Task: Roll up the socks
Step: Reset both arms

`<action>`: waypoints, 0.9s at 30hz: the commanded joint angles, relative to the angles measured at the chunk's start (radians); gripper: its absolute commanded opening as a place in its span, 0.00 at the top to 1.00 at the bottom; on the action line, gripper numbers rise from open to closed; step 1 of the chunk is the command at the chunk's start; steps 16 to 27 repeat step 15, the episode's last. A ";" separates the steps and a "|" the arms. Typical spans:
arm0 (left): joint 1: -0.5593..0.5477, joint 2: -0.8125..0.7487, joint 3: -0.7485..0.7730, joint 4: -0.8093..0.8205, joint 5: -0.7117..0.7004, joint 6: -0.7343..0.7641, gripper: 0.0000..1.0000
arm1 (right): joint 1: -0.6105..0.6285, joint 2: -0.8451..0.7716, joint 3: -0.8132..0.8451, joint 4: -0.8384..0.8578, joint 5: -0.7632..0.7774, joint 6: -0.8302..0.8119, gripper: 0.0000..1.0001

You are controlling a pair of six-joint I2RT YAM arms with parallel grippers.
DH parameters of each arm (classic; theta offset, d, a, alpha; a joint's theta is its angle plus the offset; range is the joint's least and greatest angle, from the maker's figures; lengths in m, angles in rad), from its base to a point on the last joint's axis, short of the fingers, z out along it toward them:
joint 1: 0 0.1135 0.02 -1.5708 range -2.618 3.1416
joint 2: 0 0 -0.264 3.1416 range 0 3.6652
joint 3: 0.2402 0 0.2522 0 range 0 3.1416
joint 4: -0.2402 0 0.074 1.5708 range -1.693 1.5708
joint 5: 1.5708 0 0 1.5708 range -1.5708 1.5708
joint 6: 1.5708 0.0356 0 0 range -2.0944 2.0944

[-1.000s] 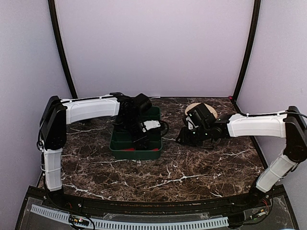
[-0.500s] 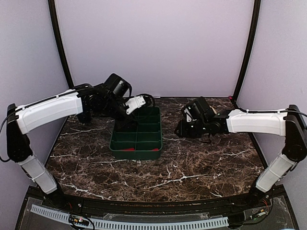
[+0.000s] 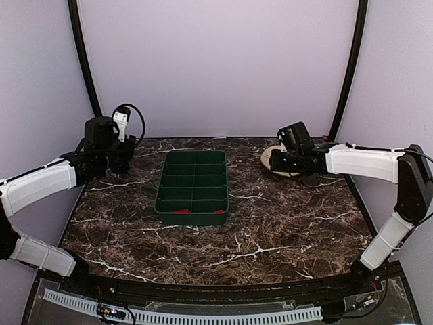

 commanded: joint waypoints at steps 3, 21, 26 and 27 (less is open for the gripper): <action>0.096 -0.029 -0.191 0.290 0.020 -0.148 0.48 | -0.018 -0.044 -0.007 0.106 0.182 -0.136 0.62; 0.099 0.032 -0.320 0.461 0.067 -0.105 0.48 | -0.023 -0.197 -0.233 0.368 0.263 -0.224 0.63; 0.099 0.032 -0.320 0.461 0.067 -0.105 0.48 | -0.023 -0.197 -0.233 0.368 0.263 -0.224 0.63; 0.099 0.032 -0.320 0.461 0.067 -0.105 0.48 | -0.023 -0.197 -0.233 0.368 0.263 -0.224 0.63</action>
